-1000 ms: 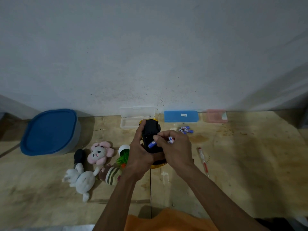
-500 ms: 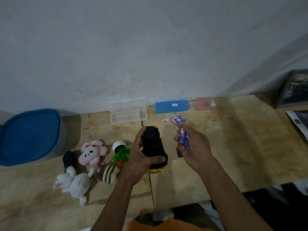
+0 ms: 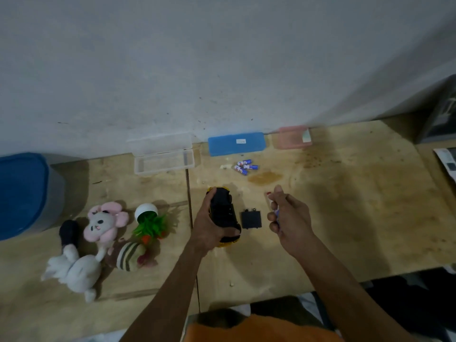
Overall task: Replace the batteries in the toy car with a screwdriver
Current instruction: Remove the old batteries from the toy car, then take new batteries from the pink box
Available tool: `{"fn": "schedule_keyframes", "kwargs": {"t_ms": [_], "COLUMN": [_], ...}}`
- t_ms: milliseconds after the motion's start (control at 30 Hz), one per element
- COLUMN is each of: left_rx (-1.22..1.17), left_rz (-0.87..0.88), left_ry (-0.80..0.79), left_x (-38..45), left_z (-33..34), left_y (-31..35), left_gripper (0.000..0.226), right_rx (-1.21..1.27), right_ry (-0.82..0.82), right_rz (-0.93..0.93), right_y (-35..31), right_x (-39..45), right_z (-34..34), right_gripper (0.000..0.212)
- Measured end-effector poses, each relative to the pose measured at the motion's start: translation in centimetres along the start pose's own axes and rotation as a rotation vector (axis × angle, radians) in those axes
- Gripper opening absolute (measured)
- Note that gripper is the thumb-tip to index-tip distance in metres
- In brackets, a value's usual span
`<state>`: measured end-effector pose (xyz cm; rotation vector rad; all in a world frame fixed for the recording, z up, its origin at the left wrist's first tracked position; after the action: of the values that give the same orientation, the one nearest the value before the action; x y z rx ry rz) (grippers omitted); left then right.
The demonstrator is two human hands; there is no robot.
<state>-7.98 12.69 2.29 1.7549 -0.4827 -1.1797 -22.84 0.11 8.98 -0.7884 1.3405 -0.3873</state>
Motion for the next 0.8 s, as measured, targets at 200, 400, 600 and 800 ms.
{"fn": "schedule_keyframes", "kwargs": {"t_ms": [200,400,600,800], "left_rx": [0.098,0.327,0.391,0.415], "left_rz": [-0.013,-0.089,-0.066,0.008], "left_ry": [0.036,0.124,0.081,0.096], "left_x": [0.9,0.5,0.1,-0.6], "left_z": [1.2,0.6,0.4,0.2], "left_y": [-1.0,-2.1,-1.6,-1.8], "left_gripper": [0.117,0.137,0.135,0.130], "right_rx": [-0.050,-0.049,-0.082,-0.171], "right_ry": [-0.114,-0.178,-0.130,-0.056], "right_rz": [0.018,0.011,-0.090,-0.328], "right_y": [-1.1,-1.3,-1.0,-1.2], "right_x": [3.0,3.3,1.6,-1.5], "right_z": [0.2,0.0,-1.0,-3.8], "right_gripper": [0.031,0.034,0.036,0.020]}}
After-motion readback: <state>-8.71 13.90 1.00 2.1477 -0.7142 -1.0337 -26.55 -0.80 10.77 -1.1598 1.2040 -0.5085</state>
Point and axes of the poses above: each hand's wrist, its own x-axis towards the middle knuckle, its own z-axis out of the palm, y = z × x, the point moved 4 cm from there along x, towards the middle knuckle, and after that the axes turned 1 degree about -y, right-handed, at the moved point
